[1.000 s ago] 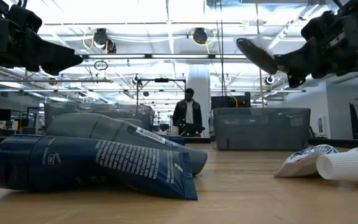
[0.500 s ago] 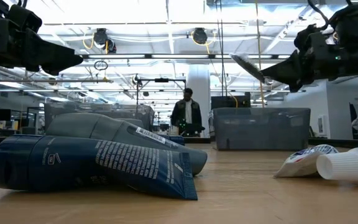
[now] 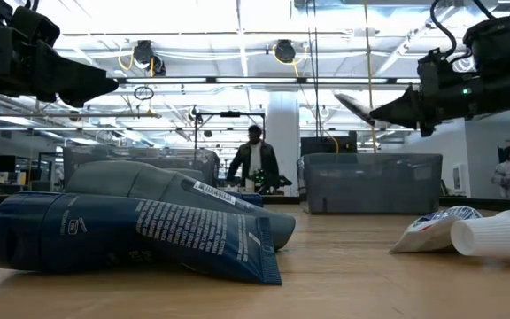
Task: Pick & Place Travel size toiletries
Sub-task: Put the bottom black hairbrush into the transparent bin
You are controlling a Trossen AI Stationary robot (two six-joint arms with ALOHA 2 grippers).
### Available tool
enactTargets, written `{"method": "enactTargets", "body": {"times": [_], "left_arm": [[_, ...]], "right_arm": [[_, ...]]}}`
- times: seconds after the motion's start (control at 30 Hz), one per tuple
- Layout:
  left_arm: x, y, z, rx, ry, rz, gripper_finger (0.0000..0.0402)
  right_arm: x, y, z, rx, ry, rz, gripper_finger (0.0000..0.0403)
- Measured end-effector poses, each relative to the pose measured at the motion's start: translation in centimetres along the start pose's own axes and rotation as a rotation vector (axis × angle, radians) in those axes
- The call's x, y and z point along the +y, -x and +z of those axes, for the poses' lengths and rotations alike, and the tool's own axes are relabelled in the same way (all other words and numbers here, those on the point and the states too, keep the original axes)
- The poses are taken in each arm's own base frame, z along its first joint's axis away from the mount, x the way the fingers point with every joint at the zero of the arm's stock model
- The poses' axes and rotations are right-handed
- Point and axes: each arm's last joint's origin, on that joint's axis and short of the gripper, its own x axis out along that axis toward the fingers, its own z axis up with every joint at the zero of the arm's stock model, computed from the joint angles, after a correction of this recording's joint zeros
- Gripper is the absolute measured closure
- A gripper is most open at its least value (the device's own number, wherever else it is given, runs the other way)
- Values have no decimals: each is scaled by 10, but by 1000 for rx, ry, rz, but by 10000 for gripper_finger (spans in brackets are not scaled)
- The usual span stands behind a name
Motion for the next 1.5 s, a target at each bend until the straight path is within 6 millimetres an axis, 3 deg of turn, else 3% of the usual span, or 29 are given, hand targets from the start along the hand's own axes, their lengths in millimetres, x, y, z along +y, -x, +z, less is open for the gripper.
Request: {"method": "enactTargets", "body": {"times": [0.33,0.43,0.77,1.0,1.5], "left_arm": [[0,0,0,0,0,0,167],[0,0,0,0,0,0,167],[0,0,0,0,0,0,167],[0,0,0,0,0,0,167],[0,0,0,0,0,0,167]], "right_arm": [[-7,0,-4,34,3,-107,403],[-8,-2,-7,118,13,-134,403],[-9,-26,43,135,60,-184,403],[-22,-47,58,214,86,-261,403],[-50,-80,16,458,45,-290,403]]}}
